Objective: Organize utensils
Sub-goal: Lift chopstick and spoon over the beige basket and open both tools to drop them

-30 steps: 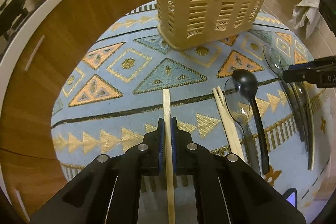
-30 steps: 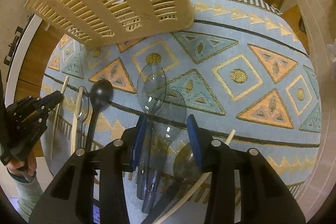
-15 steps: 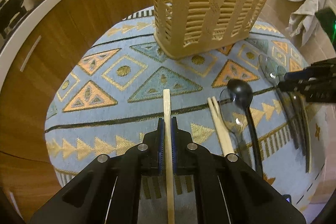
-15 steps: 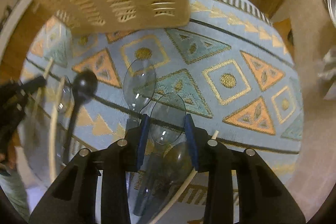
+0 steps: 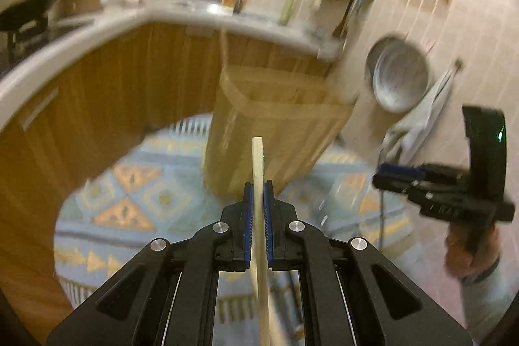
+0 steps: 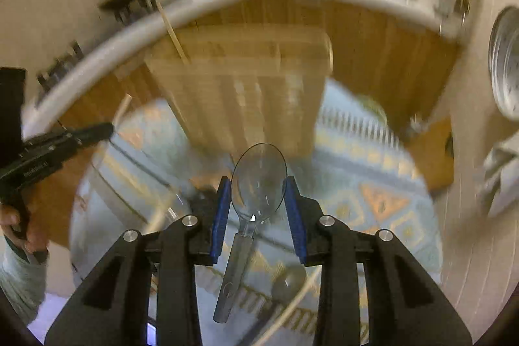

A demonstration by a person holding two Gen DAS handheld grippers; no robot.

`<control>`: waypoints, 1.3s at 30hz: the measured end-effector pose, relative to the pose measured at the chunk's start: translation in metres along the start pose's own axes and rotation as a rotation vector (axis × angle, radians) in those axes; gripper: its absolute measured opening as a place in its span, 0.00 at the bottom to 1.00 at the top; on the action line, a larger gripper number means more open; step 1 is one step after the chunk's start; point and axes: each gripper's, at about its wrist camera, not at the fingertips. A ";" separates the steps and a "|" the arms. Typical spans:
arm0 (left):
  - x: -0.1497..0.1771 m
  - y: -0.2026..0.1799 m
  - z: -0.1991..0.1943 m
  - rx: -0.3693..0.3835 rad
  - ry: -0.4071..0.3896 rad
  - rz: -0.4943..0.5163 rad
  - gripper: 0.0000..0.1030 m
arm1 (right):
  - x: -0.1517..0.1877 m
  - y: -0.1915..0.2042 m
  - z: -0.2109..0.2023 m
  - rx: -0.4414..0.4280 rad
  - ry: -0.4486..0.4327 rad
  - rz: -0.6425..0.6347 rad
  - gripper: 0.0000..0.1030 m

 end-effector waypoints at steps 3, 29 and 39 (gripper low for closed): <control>-0.020 -0.012 -0.022 0.029 -0.142 -0.002 0.04 | -0.019 0.001 -0.023 0.004 -0.140 -0.005 0.30; -0.090 -0.047 0.048 -0.332 -0.755 0.047 0.04 | -0.101 -0.037 0.004 0.351 -0.617 0.079 0.30; -0.071 -0.030 0.048 -0.310 -0.695 0.012 0.23 | -0.083 -0.030 0.019 0.353 -0.558 0.048 0.31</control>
Point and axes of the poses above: each gripper's, at about its wrist camera, not at the fingertips, and z roughly the way its jaws point, y to its left, x to its underside, and after that the axes turned 8 degrees about y, right-handed
